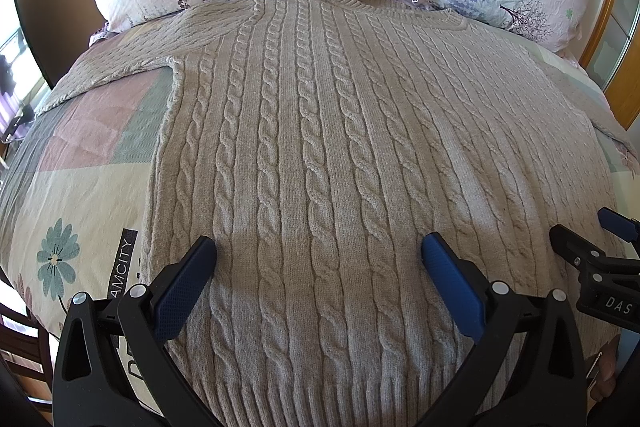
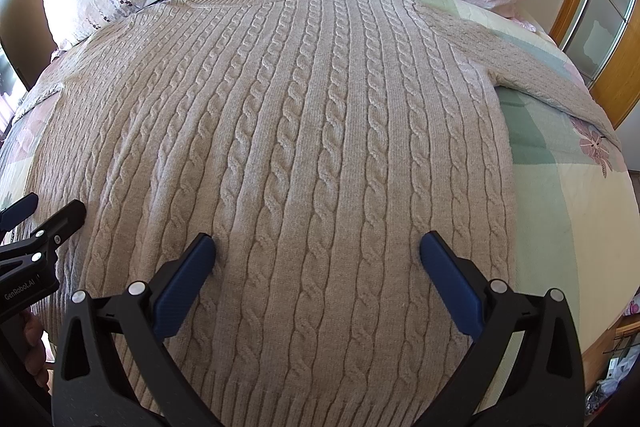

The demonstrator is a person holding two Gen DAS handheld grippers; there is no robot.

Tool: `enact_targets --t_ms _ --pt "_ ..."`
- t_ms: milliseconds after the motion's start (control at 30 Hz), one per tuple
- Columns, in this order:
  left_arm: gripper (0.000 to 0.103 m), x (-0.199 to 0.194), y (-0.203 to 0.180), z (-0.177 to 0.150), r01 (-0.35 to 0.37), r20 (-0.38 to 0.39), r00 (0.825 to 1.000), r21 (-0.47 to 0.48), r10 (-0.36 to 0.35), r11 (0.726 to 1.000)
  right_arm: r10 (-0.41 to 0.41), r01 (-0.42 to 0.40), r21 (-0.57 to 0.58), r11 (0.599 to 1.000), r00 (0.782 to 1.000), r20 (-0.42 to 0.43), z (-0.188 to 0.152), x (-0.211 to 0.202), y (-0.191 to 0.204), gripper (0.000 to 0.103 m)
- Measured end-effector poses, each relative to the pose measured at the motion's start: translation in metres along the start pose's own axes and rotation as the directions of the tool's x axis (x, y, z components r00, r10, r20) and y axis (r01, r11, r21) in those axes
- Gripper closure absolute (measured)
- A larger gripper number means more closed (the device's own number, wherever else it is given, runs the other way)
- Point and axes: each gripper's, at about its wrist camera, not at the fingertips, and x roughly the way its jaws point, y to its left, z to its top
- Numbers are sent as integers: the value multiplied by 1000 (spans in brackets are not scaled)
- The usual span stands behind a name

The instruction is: Fold small clothes

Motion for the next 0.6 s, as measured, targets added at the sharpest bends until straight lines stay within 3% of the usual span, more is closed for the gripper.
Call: enact_targets --t_ms 600 --pt "1 0 0 0 4 -10 1000 2 -4 1000 20 -19 -28 999 1000 21 2 -1 2 2"
